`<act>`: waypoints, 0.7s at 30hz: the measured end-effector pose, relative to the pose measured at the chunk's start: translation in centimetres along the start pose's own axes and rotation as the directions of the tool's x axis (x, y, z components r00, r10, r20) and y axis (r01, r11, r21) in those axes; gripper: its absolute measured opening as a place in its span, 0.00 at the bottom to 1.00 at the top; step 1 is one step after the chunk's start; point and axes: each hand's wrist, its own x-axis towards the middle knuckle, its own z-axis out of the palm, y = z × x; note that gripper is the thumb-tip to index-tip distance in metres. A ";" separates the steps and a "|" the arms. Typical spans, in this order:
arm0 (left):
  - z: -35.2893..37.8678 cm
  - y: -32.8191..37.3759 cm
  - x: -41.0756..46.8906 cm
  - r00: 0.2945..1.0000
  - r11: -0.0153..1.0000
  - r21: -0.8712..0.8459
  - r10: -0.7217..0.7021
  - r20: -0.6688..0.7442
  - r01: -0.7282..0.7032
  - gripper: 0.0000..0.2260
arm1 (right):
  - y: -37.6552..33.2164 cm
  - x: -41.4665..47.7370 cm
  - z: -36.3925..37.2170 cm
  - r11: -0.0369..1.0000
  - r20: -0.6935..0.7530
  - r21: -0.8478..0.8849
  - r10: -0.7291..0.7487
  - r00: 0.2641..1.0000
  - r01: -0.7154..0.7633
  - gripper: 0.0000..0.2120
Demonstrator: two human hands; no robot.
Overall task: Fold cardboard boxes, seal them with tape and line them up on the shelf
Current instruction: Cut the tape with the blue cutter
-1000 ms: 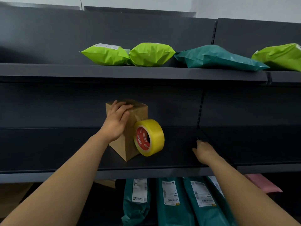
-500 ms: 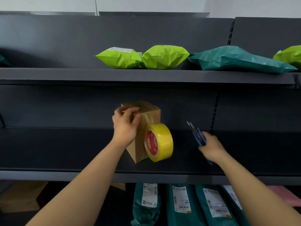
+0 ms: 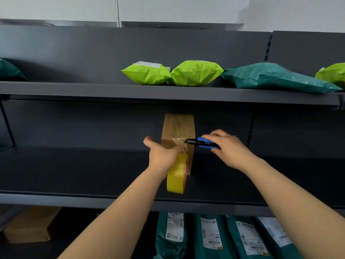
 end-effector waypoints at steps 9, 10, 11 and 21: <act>0.4 -1.5 1.0 0.968 0.966 -0.124 -0.208 0.142 0.226 0.23 | 0.1 1.3 0.0 0.997 0.056 -0.077 0.022 0.998 -0.018 0.27; 0.4 -1.5 1.0 0.965 0.962 -0.137 -0.215 0.152 0.235 0.18 | 0.1 1.3 0.1 0.998 0.065 -0.065 0.012 0.998 -0.007 0.27; 0.4 -1.7 1.2 0.964 0.961 -0.141 -0.214 0.158 0.237 0.14 | 0.1 1.3 0.2 0.999 0.070 -0.042 -0.001 0.998 0.004 0.28; 0.5 -1.4 2.4 0.961 0.976 -0.124 -0.148 0.231 0.180 0.15 | -1.6 1.4 2.5 0.937 0.027 0.298 0.183 0.983 -0.183 0.44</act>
